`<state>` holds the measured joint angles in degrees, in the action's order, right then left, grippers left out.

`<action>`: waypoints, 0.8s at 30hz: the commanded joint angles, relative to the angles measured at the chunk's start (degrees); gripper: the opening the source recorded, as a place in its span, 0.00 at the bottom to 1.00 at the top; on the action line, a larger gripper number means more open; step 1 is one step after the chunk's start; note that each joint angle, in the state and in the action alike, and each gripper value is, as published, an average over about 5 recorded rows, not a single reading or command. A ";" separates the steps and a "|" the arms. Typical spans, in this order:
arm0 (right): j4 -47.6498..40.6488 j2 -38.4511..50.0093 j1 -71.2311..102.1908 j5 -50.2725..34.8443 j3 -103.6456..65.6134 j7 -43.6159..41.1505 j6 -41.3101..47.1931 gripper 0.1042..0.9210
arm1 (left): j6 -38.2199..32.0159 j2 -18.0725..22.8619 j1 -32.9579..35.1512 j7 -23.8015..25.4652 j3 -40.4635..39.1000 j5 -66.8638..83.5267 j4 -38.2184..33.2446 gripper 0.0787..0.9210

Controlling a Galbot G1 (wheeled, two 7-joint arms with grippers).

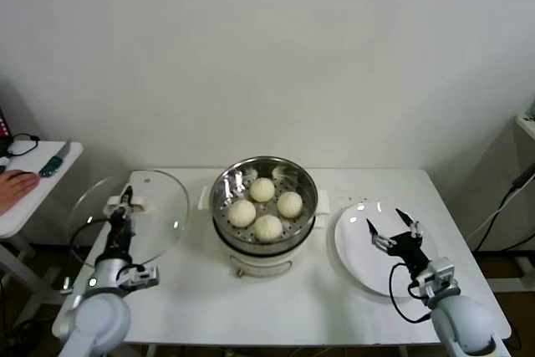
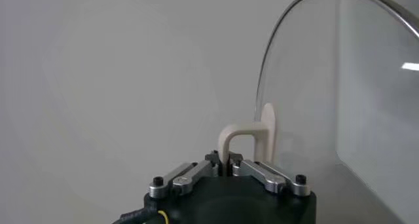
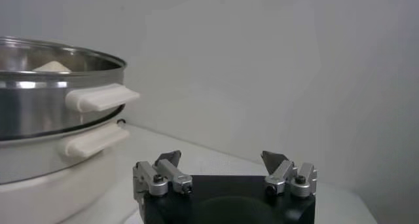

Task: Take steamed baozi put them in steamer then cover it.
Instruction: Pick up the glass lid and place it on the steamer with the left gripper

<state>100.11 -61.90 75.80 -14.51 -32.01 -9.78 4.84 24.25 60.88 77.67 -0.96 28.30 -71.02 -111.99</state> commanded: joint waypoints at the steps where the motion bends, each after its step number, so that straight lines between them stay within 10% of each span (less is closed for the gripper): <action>1: -1.27 1.47 -1.62 0.84 1.80 0.19 0.35 0.88 | 13.68 -10.73 -2.94 1.84 -7.06 3.36 -11.58 0.09; 9: -4.33 1.45 -5.00 2.26 4.80 0.54 0.74 0.88 | 19.50 -10.26 -16.77 11.35 -23.31 0.93 -12.24 0.09; 24: -5.85 1.02 -3.63 3.08 1.48 -0.02 -0.20 0.88 | 20.75 9.19 -30.57 22.67 -38.86 -12.18 0.70 0.09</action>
<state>95.09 -60.99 71.96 -11.78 -29.22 -9.58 4.86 42.05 59.63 56.56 15.03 1.01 -76.57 -118.49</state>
